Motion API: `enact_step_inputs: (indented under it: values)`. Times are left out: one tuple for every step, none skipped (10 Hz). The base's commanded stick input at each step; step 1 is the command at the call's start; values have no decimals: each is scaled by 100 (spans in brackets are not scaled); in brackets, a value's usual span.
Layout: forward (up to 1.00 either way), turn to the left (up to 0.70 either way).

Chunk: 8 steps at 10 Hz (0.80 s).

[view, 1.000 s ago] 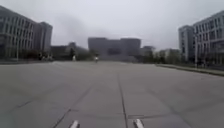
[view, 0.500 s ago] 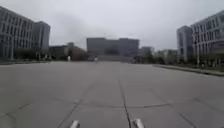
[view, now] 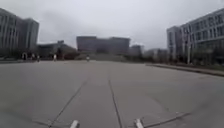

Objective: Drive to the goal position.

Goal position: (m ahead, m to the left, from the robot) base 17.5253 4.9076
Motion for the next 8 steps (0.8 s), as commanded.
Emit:
enact_step_inputs:
  values:
    - [100, 0]
    - [100, 0]
    - [100, 0]
    - [100, -1]
    - [100, -3]
    - [100, -19]
    - [100, 0]
    - [100, 0]
